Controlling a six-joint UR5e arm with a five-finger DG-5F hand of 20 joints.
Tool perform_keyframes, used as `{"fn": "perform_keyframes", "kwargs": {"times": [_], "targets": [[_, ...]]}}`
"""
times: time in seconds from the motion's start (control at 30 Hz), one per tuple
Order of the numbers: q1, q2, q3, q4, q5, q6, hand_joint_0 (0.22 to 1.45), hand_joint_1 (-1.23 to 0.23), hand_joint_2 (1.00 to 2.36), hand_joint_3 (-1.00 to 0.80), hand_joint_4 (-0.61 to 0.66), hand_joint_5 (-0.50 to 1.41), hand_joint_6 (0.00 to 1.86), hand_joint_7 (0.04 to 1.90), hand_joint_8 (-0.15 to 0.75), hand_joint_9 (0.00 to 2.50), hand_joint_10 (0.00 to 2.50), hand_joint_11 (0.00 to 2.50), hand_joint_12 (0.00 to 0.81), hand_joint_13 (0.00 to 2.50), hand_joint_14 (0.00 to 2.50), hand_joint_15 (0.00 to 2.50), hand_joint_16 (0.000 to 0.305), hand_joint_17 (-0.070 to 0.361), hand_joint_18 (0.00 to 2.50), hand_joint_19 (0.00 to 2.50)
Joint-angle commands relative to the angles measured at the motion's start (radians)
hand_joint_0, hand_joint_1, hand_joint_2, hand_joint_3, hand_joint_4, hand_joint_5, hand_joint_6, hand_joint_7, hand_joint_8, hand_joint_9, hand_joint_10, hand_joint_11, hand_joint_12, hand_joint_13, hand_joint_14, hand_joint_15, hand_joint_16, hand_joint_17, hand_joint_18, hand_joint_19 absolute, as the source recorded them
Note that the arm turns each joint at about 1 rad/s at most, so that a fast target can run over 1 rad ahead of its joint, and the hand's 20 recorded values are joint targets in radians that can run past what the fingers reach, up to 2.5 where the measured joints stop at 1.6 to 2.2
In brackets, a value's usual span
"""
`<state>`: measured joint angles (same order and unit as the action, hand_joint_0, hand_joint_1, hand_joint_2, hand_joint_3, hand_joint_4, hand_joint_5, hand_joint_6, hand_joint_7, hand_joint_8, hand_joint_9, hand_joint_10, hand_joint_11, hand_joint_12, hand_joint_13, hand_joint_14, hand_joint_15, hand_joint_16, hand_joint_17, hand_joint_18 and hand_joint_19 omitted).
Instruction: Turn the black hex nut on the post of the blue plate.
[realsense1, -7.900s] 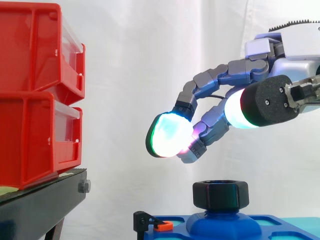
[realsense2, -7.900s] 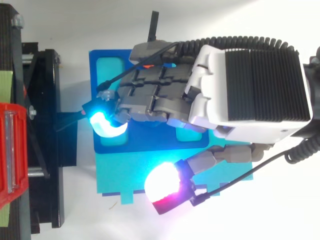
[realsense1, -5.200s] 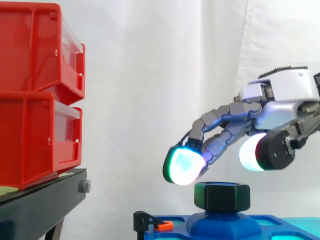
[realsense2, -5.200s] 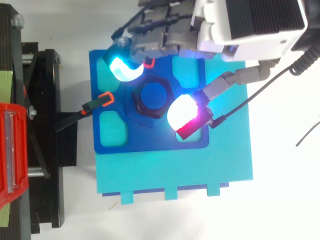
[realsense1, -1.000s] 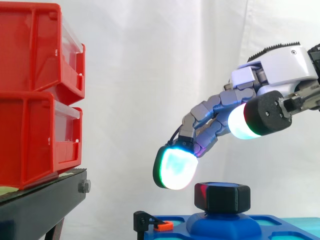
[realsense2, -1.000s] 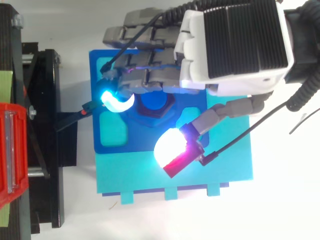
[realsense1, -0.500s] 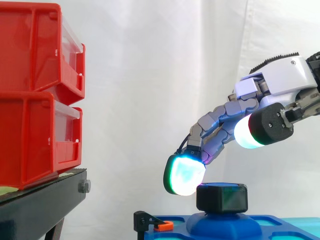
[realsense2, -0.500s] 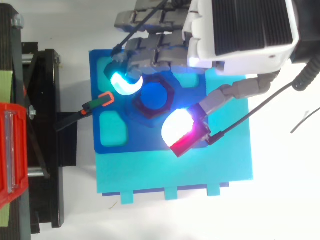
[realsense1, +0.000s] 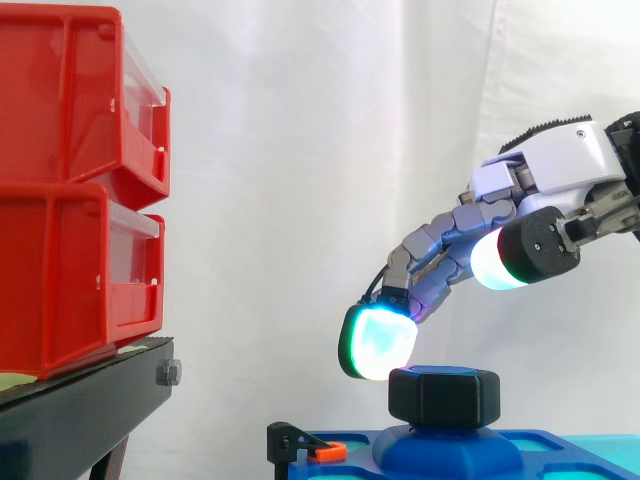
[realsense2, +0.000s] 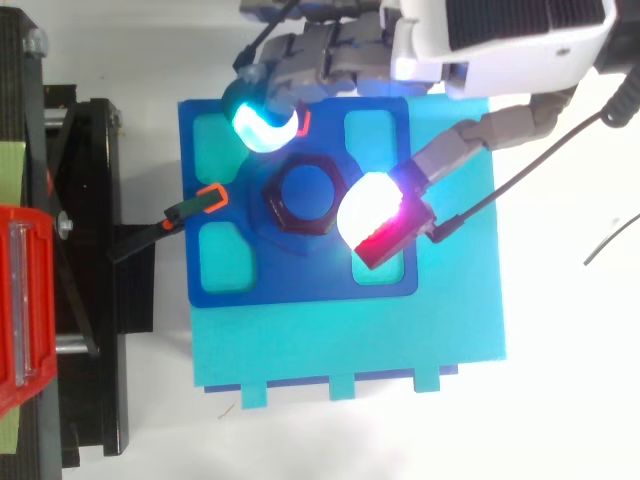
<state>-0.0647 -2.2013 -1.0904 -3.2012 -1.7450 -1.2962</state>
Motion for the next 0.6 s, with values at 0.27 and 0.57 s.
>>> {"fn": "perform_keyframes", "kwargs": {"times": [0.27, 0.57], "targets": [[0.006, 0.000, 0.021, 0.011, -0.002, 0.000, 0.51, -0.32, 1.00, -0.50, 0.25, -0.20, 0.50, 0.71, 0.261, 0.43, 0.00, 0.00, 0.281, 0.27, 0.00, 0.00, 0.032, 0.073, 0.14, 0.20], [0.066, -0.002, 0.021, 0.032, 0.056, 0.003, 0.51, -0.32, 1.00, -0.50, 0.25, -0.20, 0.50, 0.71, 0.260, 0.43, 0.00, 0.00, 0.280, 0.27, 0.00, 0.00, 0.032, 0.072, 0.14, 0.21]]}}
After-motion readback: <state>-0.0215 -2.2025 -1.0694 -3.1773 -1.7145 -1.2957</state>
